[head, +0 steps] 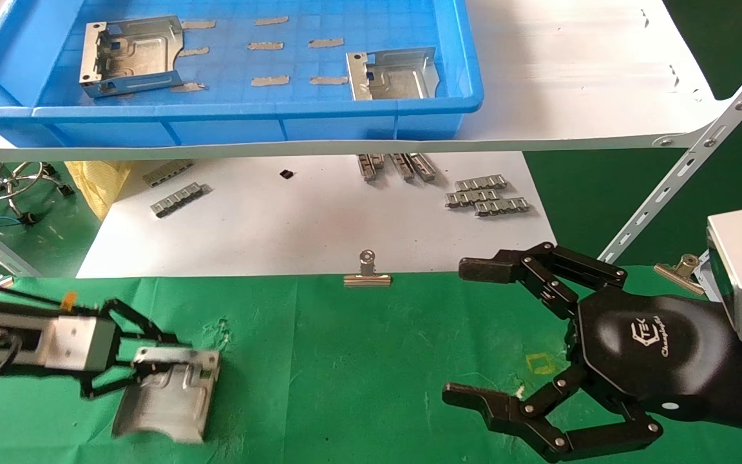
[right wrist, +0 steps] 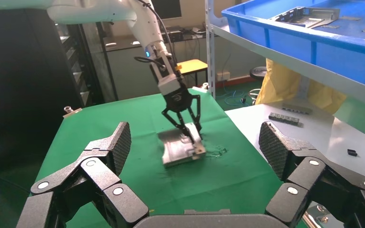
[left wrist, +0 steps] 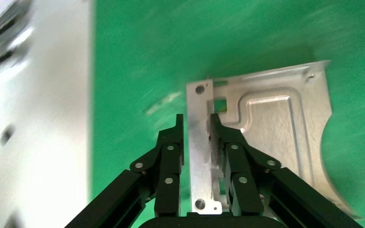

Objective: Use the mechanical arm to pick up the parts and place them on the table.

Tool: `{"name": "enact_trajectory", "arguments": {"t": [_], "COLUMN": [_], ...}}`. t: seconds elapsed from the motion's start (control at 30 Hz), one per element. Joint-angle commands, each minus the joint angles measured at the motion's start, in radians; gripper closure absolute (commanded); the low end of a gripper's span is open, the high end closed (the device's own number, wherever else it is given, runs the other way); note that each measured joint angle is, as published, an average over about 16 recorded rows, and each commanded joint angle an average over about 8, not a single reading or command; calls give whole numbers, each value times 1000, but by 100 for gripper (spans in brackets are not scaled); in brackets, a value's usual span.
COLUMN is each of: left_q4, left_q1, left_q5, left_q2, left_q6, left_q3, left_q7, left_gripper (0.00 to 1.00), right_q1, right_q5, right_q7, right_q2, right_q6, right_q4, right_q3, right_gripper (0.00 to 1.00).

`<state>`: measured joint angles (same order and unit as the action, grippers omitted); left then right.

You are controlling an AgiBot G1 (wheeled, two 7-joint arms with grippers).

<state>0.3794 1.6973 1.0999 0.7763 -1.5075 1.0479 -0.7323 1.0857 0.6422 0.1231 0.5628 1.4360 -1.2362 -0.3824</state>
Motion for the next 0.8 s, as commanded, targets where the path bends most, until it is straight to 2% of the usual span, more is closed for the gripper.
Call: {"name": "enact_trajectory", "arguments": {"t": [0.03, 0.2, 0.37, 0.63, 0.8], "left_q4": [-36, -90, -110, -58, -37], "left_q1": [7, 5, -10, -63, -87], "left_q5": [6, -46, -132, -277, -325], "left_q2": [12, 28, 18, -26, -36], "left_q6": [34, -30, -84, -90, -91], "left_q3": [-2, -24, -47, -66, -71], "left_q7": [-24, -8, 63, 215, 251], "left_gripper": [0, 0, 0, 0, 0], "right_q1": [0, 0, 0, 0, 0], "right_q5": [0, 0, 0, 0, 0], "right_q7": [0, 0, 0, 0, 0], "right_q2": [0, 0, 0, 0, 0], "right_q6": [0, 0, 0, 0, 0], "right_q4": [0, 0, 0, 0, 0], "right_q3": [0, 0, 0, 0, 0], "right_gripper": [0, 0, 0, 0, 0]}}
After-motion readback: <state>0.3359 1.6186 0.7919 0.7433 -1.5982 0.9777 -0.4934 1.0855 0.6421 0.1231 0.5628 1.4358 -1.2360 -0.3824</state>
